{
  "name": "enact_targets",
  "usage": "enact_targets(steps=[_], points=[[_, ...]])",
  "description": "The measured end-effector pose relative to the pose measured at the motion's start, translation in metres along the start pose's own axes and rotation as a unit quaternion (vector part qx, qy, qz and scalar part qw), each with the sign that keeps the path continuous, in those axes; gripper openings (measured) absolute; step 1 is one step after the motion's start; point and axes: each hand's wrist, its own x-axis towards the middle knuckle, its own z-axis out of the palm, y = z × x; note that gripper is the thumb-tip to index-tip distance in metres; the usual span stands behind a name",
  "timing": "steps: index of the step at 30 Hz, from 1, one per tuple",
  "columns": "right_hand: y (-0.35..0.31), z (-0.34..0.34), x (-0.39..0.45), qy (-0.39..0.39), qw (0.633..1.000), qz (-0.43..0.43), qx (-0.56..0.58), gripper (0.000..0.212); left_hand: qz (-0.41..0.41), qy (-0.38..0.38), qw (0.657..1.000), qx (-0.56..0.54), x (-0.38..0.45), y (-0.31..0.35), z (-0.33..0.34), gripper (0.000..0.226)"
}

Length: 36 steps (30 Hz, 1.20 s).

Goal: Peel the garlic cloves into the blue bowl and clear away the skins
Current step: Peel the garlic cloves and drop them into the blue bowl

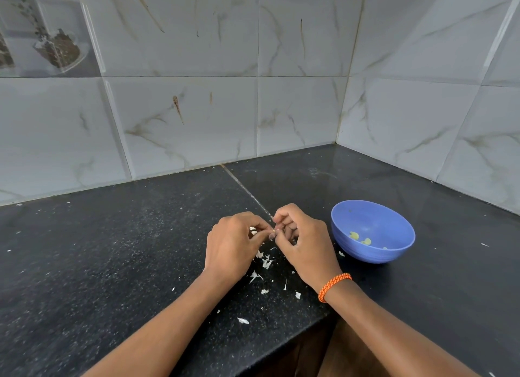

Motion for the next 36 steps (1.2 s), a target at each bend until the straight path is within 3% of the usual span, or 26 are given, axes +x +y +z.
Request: enact_targets(steps=[7,13,17,23,28,36], points=[[-0.0066,-0.0020,0.0006,0.033,0.996,0.022,0.080,0.040,-0.039,-0.022,0.994,-0.103,0.0010,-0.0028,0.0003,0.009],[-0.0040,-0.0022,-0.0018,0.012,0.992,0.059,0.107,0.025,-0.058,-0.045,0.981,-0.182,0.0027,-0.0028,0.0002,0.009],[-0.0012,-0.0017,-0.0037,-0.024,0.997,0.048,0.054,0.029,-0.053,-0.040,0.980,-0.190,0.0033,-0.0028,-0.0019,0.007],[-0.0030,-0.0038,-0.0009,0.014,0.999,-0.042,0.020,0.030,-0.060,-0.059,0.974,-0.211,0.0035,-0.0036,-0.0016,0.006],[-0.0006,-0.0046,-0.0015,0.022,0.998,-0.066,0.010,0.030,-0.058,-0.069,0.970,-0.224,0.0028,0.0028,-0.0040,0.006],[-0.0020,-0.0029,-0.0011,0.040,0.991,0.055,0.117,0.015,-0.065,-0.073,0.960,-0.263,0.0014,0.0014,-0.0057,0.012]])
